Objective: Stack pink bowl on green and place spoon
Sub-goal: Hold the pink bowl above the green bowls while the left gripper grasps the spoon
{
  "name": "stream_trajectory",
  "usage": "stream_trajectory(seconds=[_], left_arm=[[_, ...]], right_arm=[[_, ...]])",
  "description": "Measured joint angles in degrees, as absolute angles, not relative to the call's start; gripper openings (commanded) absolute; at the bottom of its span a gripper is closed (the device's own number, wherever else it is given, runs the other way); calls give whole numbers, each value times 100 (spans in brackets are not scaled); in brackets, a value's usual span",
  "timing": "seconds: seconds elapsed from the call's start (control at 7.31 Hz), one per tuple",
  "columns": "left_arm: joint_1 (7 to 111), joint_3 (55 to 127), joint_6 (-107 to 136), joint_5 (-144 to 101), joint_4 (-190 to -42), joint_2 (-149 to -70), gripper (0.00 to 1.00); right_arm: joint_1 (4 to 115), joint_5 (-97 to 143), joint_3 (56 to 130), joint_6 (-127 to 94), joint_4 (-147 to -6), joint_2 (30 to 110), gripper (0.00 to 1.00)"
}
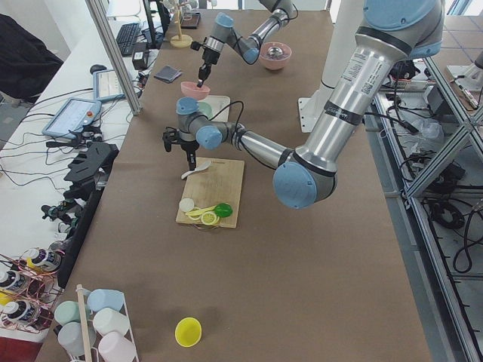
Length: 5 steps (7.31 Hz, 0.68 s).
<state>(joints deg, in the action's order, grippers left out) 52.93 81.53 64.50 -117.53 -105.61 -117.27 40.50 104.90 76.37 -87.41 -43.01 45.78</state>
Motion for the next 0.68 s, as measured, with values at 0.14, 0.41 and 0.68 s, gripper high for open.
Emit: stream_trajectory(seconds=[0.14, 0.41, 0.68], left_arm=[[5127, 8117, 6531, -11616, -10571, -11711, 57], [4963, 8055, 6598, -11526, -10594, -11746, 57], [4943, 8045, 6586, -11515, -10594, -11765, 57]], right_arm=[[4047, 10487, 7633, -8738, -4304, 4579, 0], [4044, 10485, 7636, -8742, -4305, 4579, 0], [4043, 10485, 7652, -8745, -4299, 4582, 0]])
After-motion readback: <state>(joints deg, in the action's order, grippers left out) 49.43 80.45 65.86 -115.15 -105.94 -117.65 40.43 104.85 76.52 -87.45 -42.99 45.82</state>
